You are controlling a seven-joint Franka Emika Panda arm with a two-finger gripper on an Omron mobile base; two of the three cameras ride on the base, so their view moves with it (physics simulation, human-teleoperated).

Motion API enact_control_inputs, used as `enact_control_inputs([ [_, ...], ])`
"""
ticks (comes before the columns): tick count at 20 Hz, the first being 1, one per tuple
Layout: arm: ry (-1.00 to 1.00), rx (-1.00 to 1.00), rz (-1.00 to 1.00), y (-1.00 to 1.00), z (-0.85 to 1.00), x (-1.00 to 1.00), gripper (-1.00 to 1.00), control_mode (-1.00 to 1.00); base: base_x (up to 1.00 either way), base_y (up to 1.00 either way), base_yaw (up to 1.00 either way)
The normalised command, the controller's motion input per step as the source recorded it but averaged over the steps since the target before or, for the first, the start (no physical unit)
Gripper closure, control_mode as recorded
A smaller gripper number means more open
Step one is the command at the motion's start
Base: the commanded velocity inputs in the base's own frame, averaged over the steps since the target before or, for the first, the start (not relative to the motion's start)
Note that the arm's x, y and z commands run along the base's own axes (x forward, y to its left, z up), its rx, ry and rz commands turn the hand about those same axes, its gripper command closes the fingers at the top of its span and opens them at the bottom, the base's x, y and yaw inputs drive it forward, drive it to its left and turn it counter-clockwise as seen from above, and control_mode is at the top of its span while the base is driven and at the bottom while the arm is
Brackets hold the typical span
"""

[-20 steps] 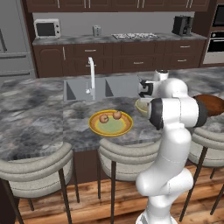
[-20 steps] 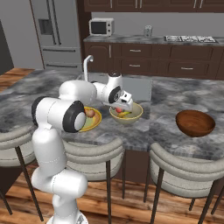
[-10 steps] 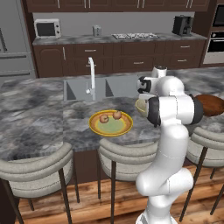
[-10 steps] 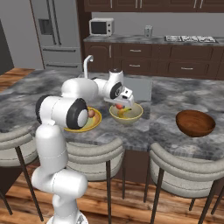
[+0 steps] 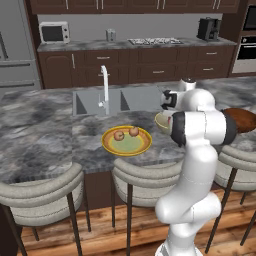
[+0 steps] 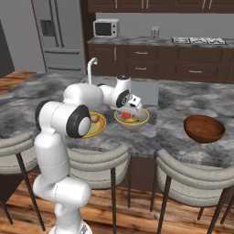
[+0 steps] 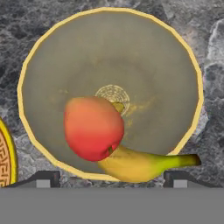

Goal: Take the fruits from the plate on the dining counter and place two fruits in each bowl.

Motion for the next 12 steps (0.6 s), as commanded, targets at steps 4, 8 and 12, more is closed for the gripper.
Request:
enact_control_inputs([
  [4,-0.08,0.00,0.00,-0.01,0.00,0.07,-1.00,-1.00,0.00,0.00,0.00],
  [8,-0.11,0.00,0.00,0.06,0.33,-0.01,-1.00,-1.00,0.00,0.00,0.00],
  [12,-0.05,0.00,-0.02,0.45,0.27,-0.90,-1.00,-1.00,0.00,0.00,0.00],
])
